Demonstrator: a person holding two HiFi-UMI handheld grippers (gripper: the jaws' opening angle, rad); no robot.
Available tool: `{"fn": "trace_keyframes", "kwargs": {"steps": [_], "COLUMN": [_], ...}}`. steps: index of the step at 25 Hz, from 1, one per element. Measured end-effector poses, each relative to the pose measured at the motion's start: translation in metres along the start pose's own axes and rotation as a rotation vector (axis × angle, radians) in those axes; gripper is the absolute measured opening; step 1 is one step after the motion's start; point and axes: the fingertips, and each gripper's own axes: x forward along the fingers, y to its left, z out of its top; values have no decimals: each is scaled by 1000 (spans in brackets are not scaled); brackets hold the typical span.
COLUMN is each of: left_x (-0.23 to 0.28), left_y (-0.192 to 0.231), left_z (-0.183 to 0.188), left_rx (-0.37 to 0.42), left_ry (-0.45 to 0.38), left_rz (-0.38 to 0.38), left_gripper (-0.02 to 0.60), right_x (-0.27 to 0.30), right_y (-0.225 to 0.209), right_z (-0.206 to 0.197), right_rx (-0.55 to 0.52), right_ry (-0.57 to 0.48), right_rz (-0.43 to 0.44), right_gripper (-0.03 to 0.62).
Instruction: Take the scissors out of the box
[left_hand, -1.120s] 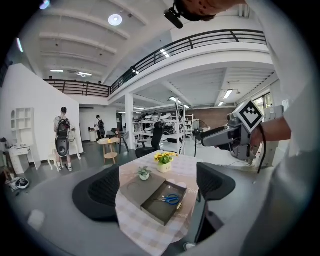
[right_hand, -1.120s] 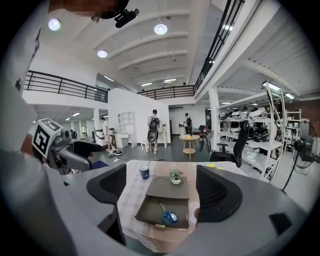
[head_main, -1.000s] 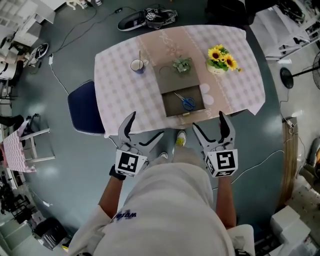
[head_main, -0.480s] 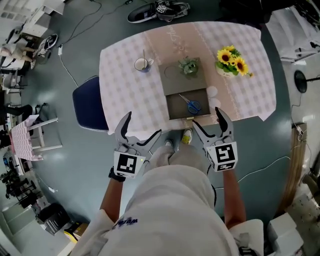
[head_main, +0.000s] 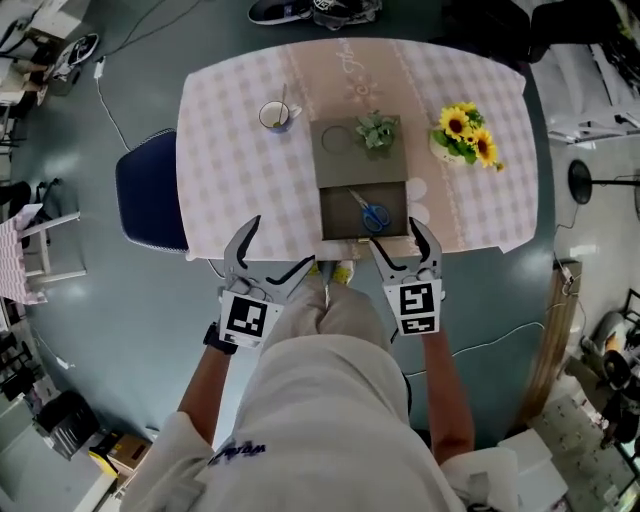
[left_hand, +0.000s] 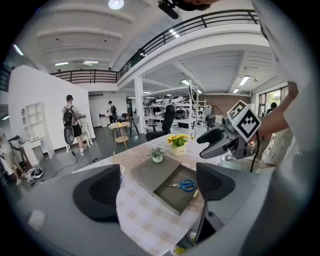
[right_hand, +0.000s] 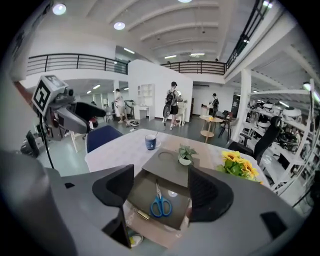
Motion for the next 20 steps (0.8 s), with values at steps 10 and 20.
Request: {"fn": "trace_keyframes", "kwargs": {"steps": [10, 20], "left_x": [30, 58], "left_y": [13, 0], "left_z": [-33, -57], "left_rx": [-22, 34], "left_ry": [22, 105], "left_rz": [-4, -71], "left_gripper": [443, 443], "right_x": [41, 74], "right_y": [-3, -14], "right_z": [-48, -82], "right_rx": [-111, -56], "right_ry": [223, 328], "right_rz": [12, 14], "right_gripper": [301, 272]}}
